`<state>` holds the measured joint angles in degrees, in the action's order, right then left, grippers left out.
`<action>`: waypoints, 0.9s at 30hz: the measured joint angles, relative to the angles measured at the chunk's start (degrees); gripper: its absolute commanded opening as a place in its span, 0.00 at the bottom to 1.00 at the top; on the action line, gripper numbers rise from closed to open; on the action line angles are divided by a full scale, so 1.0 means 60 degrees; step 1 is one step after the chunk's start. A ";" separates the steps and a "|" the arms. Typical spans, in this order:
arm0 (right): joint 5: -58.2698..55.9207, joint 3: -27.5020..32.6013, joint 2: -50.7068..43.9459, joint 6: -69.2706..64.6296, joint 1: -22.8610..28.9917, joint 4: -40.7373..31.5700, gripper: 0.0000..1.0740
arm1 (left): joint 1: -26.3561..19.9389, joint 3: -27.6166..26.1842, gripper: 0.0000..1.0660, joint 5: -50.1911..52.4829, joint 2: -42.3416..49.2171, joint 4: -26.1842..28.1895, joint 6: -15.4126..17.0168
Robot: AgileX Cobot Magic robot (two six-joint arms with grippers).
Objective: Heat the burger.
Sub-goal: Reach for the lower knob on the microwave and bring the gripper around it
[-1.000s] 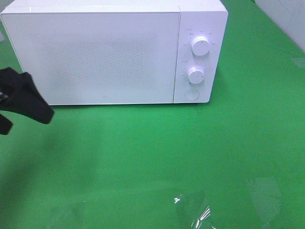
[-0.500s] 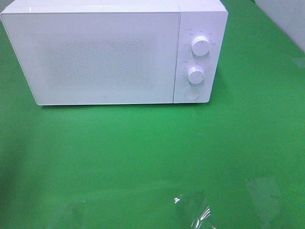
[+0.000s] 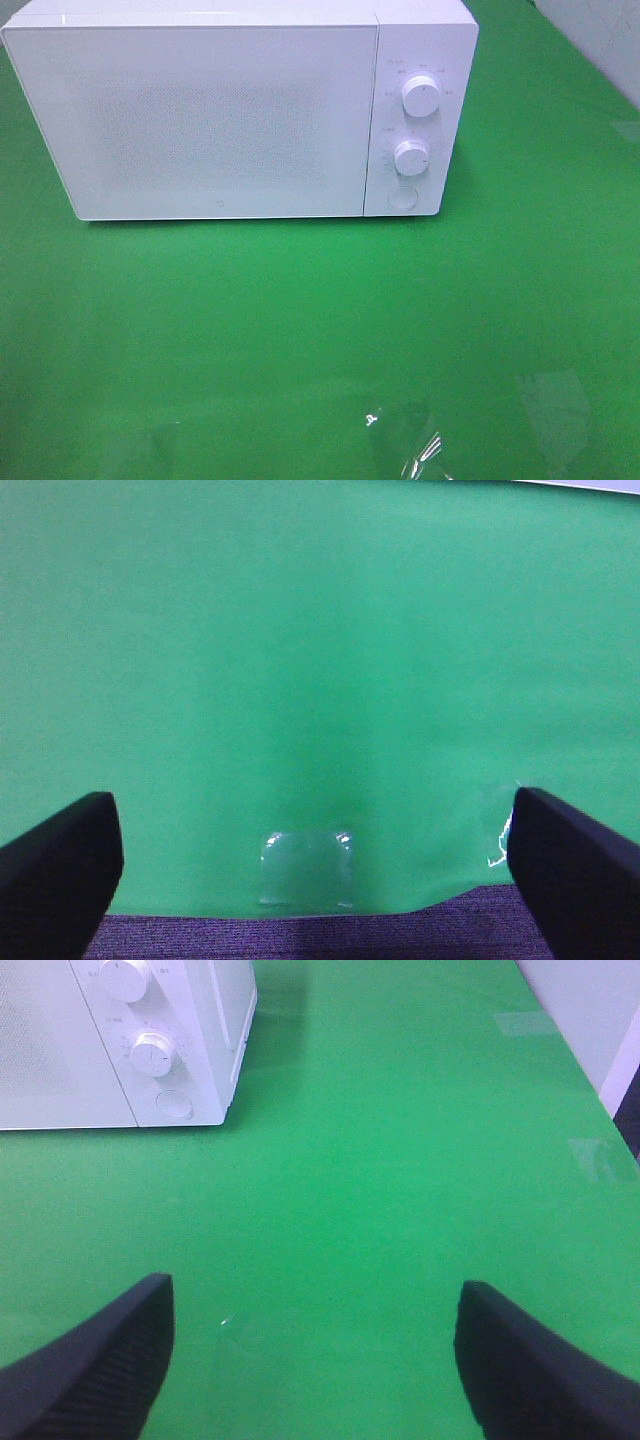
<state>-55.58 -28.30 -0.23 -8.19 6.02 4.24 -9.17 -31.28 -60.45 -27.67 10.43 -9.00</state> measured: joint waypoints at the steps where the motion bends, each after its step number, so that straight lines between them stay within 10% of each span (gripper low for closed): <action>1: 0.0000 0.0000 0.0000 0.0000 0.0000 0.0000 0.70 | 0.0000 0.0000 0.91 0.0000 0.0000 0.0000 0.0000; 27: 0.0000 0.0000 0.0000 0.0019 0.0000 0.0000 0.70 | 0.0029 0.0220 0.91 -0.0172 0.3715 0.0010 0.0095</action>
<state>-55.58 -28.30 -0.23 -8.08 6.02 4.24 -9.00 -29.97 -61.48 -5.39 10.49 -8.42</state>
